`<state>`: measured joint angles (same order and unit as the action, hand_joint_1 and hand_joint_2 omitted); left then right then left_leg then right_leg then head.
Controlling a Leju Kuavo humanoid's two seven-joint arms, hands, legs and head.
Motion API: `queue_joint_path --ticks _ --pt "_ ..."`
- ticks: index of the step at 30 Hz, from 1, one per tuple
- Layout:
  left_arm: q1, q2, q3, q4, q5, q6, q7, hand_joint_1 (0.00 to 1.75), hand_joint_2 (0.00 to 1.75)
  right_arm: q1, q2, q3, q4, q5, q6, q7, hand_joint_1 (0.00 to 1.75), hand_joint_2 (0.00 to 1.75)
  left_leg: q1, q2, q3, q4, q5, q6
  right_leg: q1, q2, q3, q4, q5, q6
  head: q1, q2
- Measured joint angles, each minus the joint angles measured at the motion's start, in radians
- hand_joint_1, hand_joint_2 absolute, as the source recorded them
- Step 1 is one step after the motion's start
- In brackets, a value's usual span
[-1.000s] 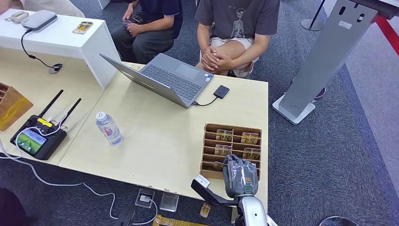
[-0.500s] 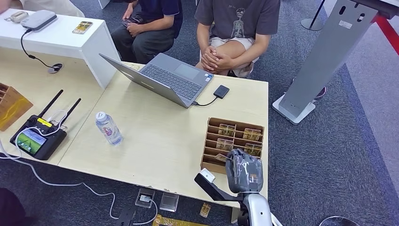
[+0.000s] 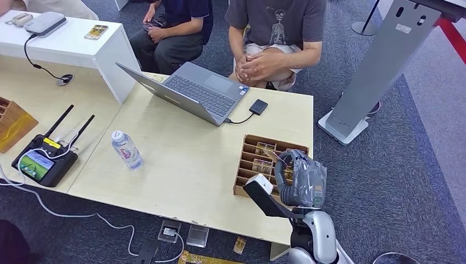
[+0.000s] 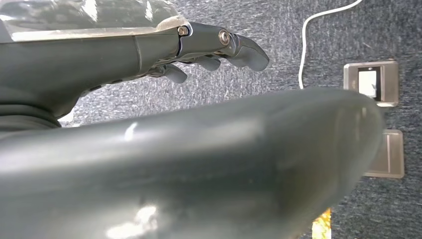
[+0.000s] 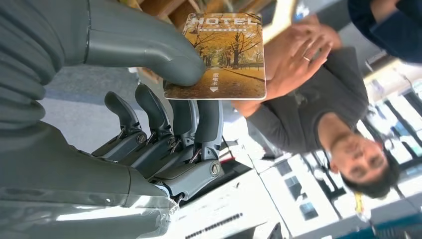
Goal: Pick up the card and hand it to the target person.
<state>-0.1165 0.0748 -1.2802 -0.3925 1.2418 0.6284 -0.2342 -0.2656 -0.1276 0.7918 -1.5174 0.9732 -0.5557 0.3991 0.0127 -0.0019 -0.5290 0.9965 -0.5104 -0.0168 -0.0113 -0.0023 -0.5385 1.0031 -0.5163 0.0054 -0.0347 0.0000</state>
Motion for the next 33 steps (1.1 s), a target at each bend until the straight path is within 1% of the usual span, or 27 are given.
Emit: queue_joint_path --ticks 6,10,13,18,25,29,30,31,33 --pt "0.000 -0.005 0.000 0.002 -0.008 -0.001 0.008 0.00 0.00 -0.047 -0.016 -0.029 -0.013 0.045 -0.041 0.015 1.49 1.75 0.000 0.000 0.000 0.000 0.000 0.000 0.000 0.000 0.000 0.000 0.000 0.000 0.000 0.000" --pt "-0.001 -0.008 0.000 0.004 -0.025 -0.008 0.008 0.00 0.00 -0.120 -0.025 -0.053 0.013 0.137 -0.033 0.047 1.46 1.75 0.000 0.000 0.000 0.000 0.000 0.000 0.000 0.000 0.000 0.000 0.000 0.000 0.000 0.000" --pt "-0.001 -0.009 0.000 0.005 -0.033 -0.012 0.008 0.00 0.00 -0.174 -0.026 -0.060 0.052 0.185 -0.017 0.063 1.45 1.75 0.000 0.000 0.000 0.000 0.000 0.000 0.000 0.000 0.000 0.000 0.000 0.000 0.000 0.000" --pt "-0.003 -0.010 0.000 0.005 -0.039 -0.015 0.008 0.00 0.00 -0.272 -0.024 -0.058 0.148 0.225 0.010 0.082 1.45 1.75 0.000 0.000 -0.001 0.000 0.000 0.000 0.000 0.000 0.000 0.000 0.000 0.000 0.000 0.000" --pt "-0.003 -0.010 0.000 0.005 -0.043 -0.017 0.011 0.00 0.00 -0.327 -0.017 -0.054 0.239 0.248 0.024 0.092 1.42 1.75 0.000 0.000 -0.002 0.000 0.000 0.000 0.000 0.000 -0.001 0.000 0.000 0.000 0.000 0.000" --pt "-0.003 -0.010 0.000 0.007 -0.048 -0.019 0.011 0.00 0.00 -0.368 0.002 -0.047 0.319 0.280 0.038 0.096 1.38 1.75 0.000 0.000 -0.001 0.000 0.000 0.000 0.000 0.000 -0.001 0.000 0.000 0.000 0.000 0.000" --pt "-0.004 -0.010 0.000 0.008 -0.049 -0.019 0.011 0.00 0.00 -0.379 0.009 -0.044 0.340 0.286 0.042 0.094 1.33 1.75 0.000 0.000 -0.001 0.000 0.000 0.000 0.000 0.000 0.000 0.000 0.000 0.000 0.000 0.000" --pt "-0.004 -0.010 0.000 0.009 -0.050 -0.019 0.011 0.00 0.00 -0.388 0.016 -0.042 0.361 0.293 0.046 0.093 1.13 1.75 0.000 0.000 -0.001 0.000 0.000 0.000 0.000 0.000 0.000 0.001 0.000 0.000 0.000 0.000" --pt "-0.004 -0.010 0.000 0.010 -0.051 -0.019 0.010 0.00 0.00 -0.404 0.029 -0.035 0.398 0.305 0.056 0.092 0.45 1.75 0.000 -0.001 -0.001 0.000 0.001 0.000 0.000 -0.001 0.000 0.001 0.000 0.000 0.000 0.000"
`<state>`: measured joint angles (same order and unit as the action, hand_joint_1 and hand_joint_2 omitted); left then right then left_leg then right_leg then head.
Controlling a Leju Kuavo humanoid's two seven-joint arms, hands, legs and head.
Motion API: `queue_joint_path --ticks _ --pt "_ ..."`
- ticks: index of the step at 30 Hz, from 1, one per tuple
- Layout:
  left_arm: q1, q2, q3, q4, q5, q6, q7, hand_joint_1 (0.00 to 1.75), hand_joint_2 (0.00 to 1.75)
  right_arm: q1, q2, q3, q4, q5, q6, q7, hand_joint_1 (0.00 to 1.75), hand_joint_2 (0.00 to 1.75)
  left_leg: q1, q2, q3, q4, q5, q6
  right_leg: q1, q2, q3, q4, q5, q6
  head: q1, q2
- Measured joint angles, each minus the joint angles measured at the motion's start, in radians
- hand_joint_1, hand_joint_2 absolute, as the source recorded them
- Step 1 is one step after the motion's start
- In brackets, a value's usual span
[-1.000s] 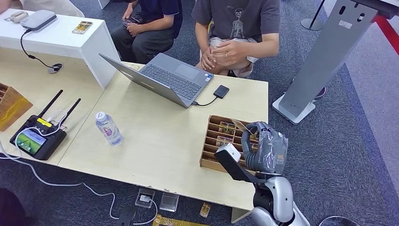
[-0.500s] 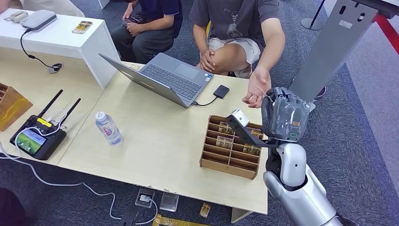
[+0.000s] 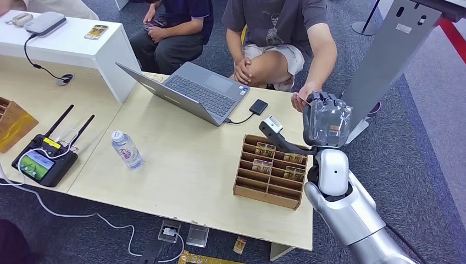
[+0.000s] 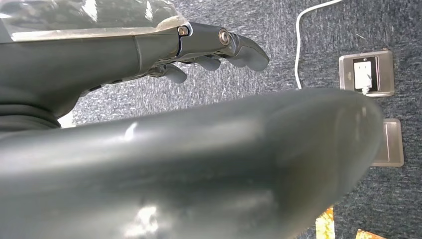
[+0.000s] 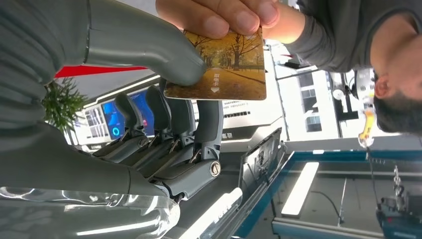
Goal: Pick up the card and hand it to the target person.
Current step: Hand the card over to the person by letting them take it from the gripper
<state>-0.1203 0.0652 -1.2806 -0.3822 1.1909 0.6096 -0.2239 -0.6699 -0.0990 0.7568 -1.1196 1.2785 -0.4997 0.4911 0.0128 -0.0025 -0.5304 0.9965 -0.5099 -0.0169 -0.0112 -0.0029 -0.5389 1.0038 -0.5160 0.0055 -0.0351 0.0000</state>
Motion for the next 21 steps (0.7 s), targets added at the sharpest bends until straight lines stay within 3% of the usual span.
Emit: queue_joint_path --ticks 1,2,8,14,21 --pt "0.000 0.000 0.000 0.001 0.000 0.000 -0.001 0.00 0.00 -0.006 0.006 0.004 0.017 0.007 0.006 0.000 0.16 1.75 0.000 0.000 0.000 0.000 0.000 0.000 0.000 0.000 0.000 0.000 0.000 0.000 0.000 0.000" --pt "0.000 0.000 0.000 0.002 0.000 0.000 -0.002 0.00 0.00 -0.011 0.012 0.007 0.033 0.012 0.013 0.000 0.00 1.75 0.000 0.000 0.000 0.000 0.000 0.000 0.000 0.000 0.000 0.000 0.000 0.000 0.000 0.000" --pt "-0.001 0.000 0.000 0.007 -0.007 -0.002 -0.003 0.00 0.00 -0.029 0.043 0.029 0.108 0.001 0.051 0.000 0.00 1.75 0.000 0.000 -0.001 0.000 0.000 0.000 0.000 0.000 -0.001 0.000 0.000 0.000 0.000 0.000" --pt "-0.001 0.000 0.000 0.015 -0.010 -0.002 -0.005 0.00 0.00 -0.026 0.059 0.041 0.140 -0.081 0.025 -0.017 0.00 1.75 0.000 0.000 0.000 0.000 0.000 0.000 0.000 0.000 -0.001 0.000 0.000 0.000 0.000 0.000" --pt "0.000 0.000 0.000 0.023 -0.012 -0.002 -0.002 0.00 0.00 0.042 0.067 0.023 0.113 -0.482 -0.143 -0.187 0.00 1.75 0.000 0.000 0.000 0.000 0.000 0.000 0.000 0.000 -0.001 0.000 0.000 0.000 0.000 0.000"
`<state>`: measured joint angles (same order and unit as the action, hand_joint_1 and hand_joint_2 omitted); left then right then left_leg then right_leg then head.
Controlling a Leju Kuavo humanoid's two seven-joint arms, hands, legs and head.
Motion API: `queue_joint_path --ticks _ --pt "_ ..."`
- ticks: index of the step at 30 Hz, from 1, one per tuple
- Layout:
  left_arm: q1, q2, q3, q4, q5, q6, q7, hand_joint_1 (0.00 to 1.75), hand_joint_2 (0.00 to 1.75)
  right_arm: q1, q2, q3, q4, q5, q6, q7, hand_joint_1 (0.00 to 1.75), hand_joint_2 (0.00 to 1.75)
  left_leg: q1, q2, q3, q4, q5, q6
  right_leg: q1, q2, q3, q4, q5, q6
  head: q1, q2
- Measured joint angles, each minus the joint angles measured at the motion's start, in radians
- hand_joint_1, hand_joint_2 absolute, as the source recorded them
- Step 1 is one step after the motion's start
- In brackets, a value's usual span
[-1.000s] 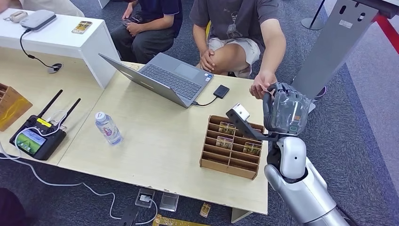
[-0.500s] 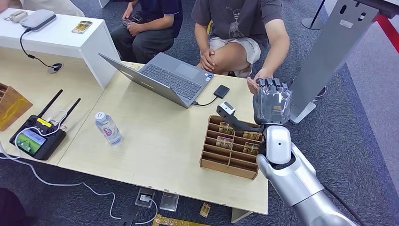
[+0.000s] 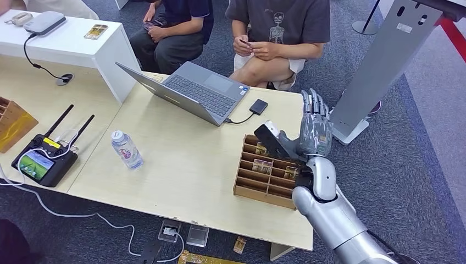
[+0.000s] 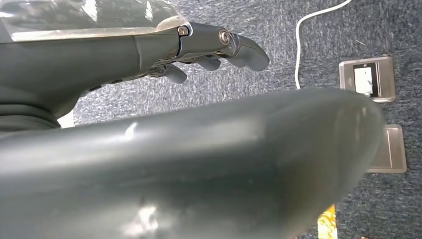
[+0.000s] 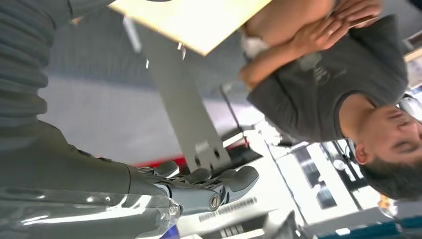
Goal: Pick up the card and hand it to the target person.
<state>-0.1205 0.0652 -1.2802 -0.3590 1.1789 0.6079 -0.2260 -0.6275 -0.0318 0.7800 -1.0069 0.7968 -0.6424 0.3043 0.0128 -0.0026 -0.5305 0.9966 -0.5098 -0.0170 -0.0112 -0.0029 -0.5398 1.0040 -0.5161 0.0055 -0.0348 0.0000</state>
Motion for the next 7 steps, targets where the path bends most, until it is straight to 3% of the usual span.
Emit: queue_joint_path --ticks 7 --pt "0.000 -0.001 0.003 0.011 0.000 0.005 0.003 0.00 0.00 0.121 0.016 -0.055 -0.088 -0.367 -0.049 -0.248 0.00 1.75 0.000 0.000 0.000 0.000 0.000 0.000 0.000 0.000 0.000 0.000 0.000 0.000 0.000 0.000"
